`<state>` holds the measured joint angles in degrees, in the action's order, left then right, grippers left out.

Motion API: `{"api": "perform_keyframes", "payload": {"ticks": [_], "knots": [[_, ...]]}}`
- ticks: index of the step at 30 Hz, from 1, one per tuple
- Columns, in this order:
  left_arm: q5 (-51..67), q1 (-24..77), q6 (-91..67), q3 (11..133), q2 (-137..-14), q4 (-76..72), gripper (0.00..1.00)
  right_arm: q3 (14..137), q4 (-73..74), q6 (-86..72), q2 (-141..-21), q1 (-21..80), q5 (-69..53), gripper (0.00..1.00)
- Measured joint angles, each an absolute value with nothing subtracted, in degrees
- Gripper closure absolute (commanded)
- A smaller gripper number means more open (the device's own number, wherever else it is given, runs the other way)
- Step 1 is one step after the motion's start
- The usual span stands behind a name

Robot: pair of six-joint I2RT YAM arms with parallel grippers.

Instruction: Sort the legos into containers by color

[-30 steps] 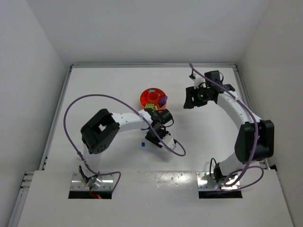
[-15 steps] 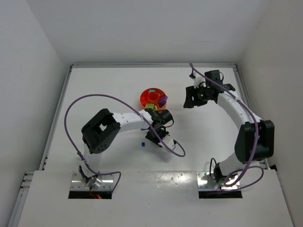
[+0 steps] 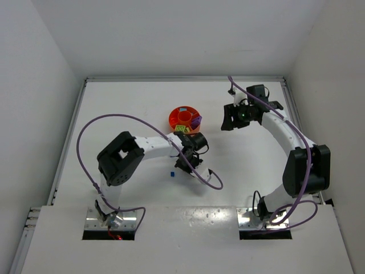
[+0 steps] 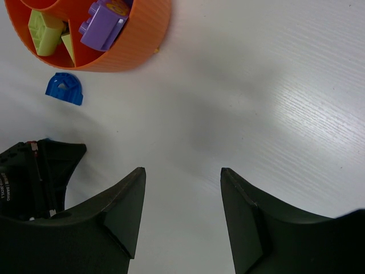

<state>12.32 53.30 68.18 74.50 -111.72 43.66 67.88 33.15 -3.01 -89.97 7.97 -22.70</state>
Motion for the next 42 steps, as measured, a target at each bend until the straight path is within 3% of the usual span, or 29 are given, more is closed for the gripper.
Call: {"api": "perform_keyframes", "payload": {"ticks": [9,15,22,32,42], "knots": [[12.32,53.3,63.86,71.09,-108.25,41.87,0.89,67.88,33.26,-3.01,-89.97,7.97,-22.74,0.44],[15.25,52.38,58.59,71.61,-98.61,44.01,0.89,68.42,33.71,-3.01,-90.06,7.97,-22.76,0.44],[21.69,41.15,51.94,80.29,-92.77,45.45,0.9,70.46,34.11,-3.01,-90.8,8.01,-22.83,0.44],[30.0,21.96,44.25,97.36,-102.19,45.67,0.9,72.44,35.16,-2.98,-93.65,8.01,-22.83,0.44],[33.26,19.79,41.76,102.74,-112.55,47.05,0.9,72.58,35.27,-2.98,-93.84,8.01,-22.83,0.44]]}}
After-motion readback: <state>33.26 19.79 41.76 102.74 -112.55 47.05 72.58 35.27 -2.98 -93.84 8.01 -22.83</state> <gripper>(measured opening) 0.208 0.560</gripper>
